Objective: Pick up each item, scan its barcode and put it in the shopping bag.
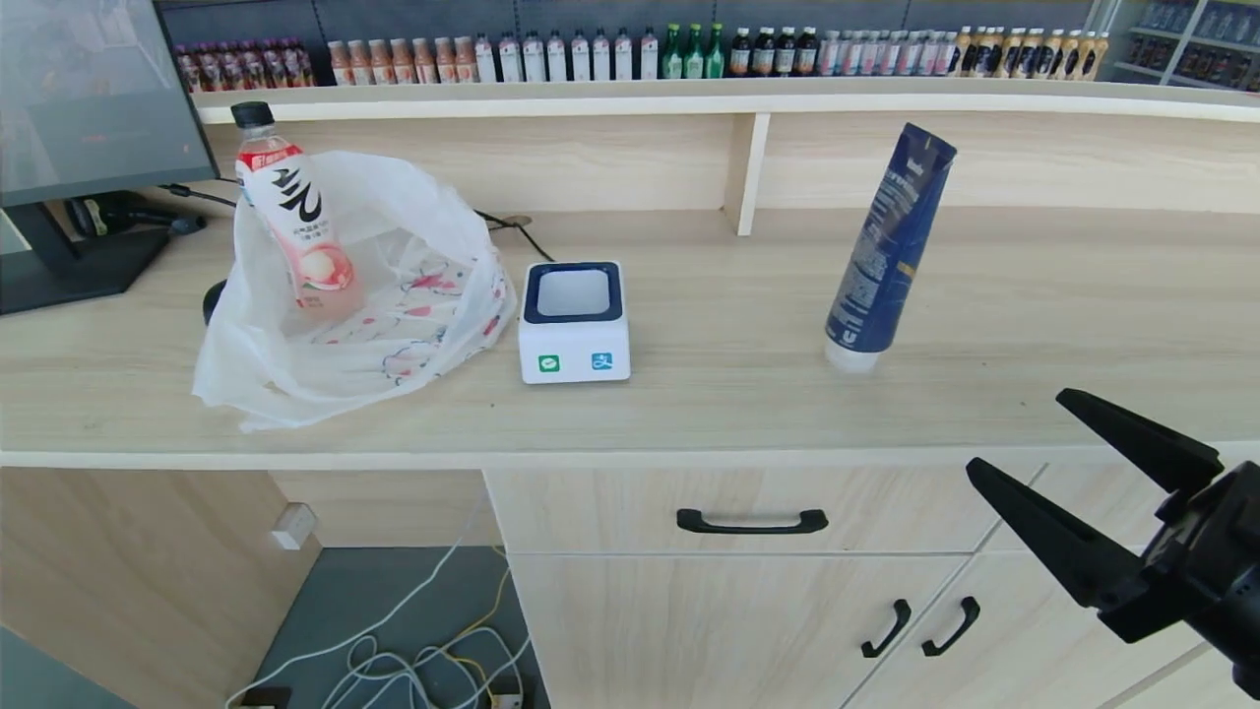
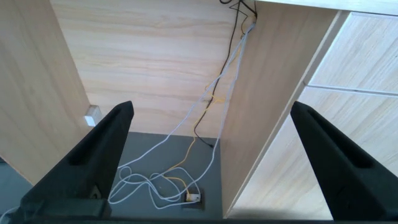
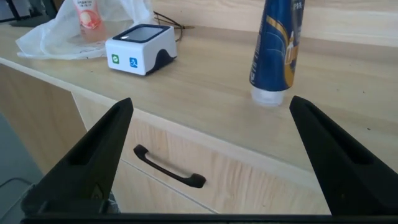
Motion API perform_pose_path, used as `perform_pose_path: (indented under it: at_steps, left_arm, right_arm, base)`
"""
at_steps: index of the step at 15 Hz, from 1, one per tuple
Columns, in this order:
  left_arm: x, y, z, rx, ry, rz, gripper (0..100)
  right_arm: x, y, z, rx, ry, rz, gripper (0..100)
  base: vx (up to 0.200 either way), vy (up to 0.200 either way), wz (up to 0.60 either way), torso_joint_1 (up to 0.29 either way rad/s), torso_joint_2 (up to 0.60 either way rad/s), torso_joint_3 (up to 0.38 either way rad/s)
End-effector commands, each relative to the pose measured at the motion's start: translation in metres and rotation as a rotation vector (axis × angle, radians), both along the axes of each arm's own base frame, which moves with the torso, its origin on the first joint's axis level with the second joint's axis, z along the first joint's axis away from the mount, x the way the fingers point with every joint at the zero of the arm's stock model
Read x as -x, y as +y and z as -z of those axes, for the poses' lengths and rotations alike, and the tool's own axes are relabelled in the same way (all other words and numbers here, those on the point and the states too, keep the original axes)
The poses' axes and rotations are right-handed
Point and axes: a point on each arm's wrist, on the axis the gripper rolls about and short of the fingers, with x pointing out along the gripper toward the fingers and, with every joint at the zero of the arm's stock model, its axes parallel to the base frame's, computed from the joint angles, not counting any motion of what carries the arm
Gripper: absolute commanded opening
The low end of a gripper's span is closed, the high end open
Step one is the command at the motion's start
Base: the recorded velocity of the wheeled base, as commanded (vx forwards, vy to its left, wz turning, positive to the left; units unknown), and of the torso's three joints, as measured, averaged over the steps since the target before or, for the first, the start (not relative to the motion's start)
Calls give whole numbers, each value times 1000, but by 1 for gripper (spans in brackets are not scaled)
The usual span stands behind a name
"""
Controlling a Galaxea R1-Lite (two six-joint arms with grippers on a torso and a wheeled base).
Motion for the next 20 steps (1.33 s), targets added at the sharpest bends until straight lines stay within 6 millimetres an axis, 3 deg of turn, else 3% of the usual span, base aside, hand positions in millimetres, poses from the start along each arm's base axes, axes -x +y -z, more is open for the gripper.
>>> perform_pose_path:
  at_steps: [1, 8, 12, 17, 20]
  left_arm:
    - [0, 0, 0, -1, 0, -1, 100]
    - [0, 0, 0, -4, 0, -1, 100]
    - [0, 0, 0, -4, 0, -1, 100]
    - [0, 0, 0, -4, 1, 1, 100]
    - [0, 0, 0, -4, 0, -1, 100]
  right_arm:
    - [0, 0, 2, 5, 9, 0, 100]
    - [-7, 3, -6, 5, -26, 21, 100]
    - [-41, 25, -26, 10, -82, 71, 100]
    - [-75, 40, -11, 55, -15, 81, 100]
    - [-95, 45, -13, 60, -7, 102, 100]
  base:
    - [0, 0, 0, 0, 0, 0]
    - [0, 0, 0, 0, 0, 0]
    - [0, 0, 0, 0, 0, 0]
    - [0, 0, 0, 0, 0, 0]
    - [0, 0, 0, 0, 0, 0]
